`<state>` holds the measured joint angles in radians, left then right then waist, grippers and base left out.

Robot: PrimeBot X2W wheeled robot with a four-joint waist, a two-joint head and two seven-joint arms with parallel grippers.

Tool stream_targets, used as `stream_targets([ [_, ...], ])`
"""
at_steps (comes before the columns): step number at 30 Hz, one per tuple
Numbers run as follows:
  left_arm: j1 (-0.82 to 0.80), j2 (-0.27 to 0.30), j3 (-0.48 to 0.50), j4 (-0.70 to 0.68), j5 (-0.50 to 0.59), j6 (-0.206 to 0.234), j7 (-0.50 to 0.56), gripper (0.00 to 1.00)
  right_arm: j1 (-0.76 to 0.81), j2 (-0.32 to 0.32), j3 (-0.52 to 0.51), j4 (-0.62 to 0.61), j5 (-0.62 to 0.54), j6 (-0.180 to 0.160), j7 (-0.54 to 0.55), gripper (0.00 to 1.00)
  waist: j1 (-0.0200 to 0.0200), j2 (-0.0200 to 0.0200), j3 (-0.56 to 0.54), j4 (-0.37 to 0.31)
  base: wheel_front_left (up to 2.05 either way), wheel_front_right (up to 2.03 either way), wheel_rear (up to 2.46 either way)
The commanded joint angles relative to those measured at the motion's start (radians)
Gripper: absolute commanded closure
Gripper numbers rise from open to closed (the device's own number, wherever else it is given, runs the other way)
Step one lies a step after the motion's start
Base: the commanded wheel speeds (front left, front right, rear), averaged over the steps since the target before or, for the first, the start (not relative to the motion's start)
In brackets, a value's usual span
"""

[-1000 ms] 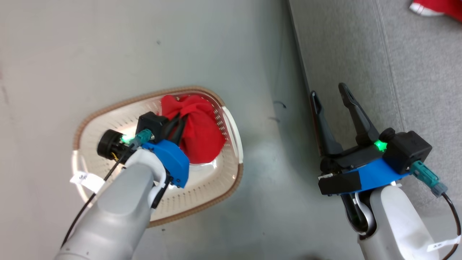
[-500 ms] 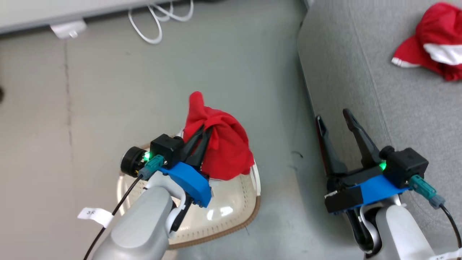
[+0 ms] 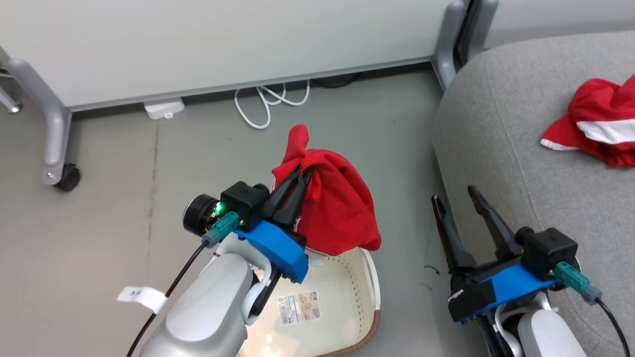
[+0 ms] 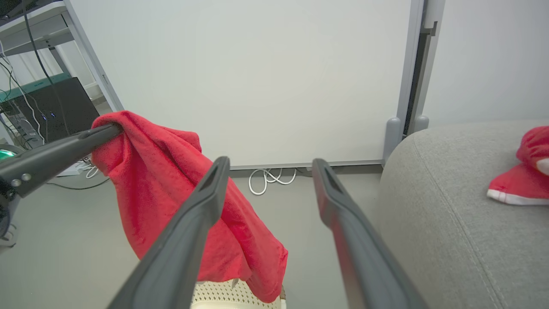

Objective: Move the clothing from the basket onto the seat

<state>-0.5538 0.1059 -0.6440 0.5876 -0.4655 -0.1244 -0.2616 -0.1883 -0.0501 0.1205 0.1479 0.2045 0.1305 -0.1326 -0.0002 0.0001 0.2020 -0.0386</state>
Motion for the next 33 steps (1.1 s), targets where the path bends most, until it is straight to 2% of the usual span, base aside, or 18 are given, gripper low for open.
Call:
stream_targets([
  [1, -0.026, -0.006, -0.003, 0.003, -0.005, -0.007, -0.005, 1.0, 0.019, -0.001, 0.0, -0.002, -0.001, 0.0, 0.005, 0.0, 0.0002, -0.0001, -0.03, 0.023, 0.0, 0.0, 0.0],
  [17, -0.176, -0.036, -0.098, 0.054, -0.111, -0.006, 0.078, 1.0, 0.056, -0.001, 0.051, 0.008, 0.018, 0.0, 0.039, 0.0, 0.0002, -0.0001, -0.115, 0.075, 0.0, 0.0, 0.0],
  [26, -0.183, -0.037, -0.142, 0.06, -0.153, -0.007, 0.071, 1.0, 0.031, -0.001, 0.08, 0.017, 0.023, 0.0, 0.058, 0.0, 0.0002, -0.0001, -0.129, 0.08, 0.0, 0.0, 0.0],
  [33, -0.19, -0.037, -0.175, 0.064, -0.178, -0.007, 0.064, 1.0, -0.042, -0.001, 0.137, 0.088, 0.034, 0.0, 0.115, 0.0, 0.0002, -0.0001, -0.128, 0.082, 0.0, 0.0, 0.0],
])
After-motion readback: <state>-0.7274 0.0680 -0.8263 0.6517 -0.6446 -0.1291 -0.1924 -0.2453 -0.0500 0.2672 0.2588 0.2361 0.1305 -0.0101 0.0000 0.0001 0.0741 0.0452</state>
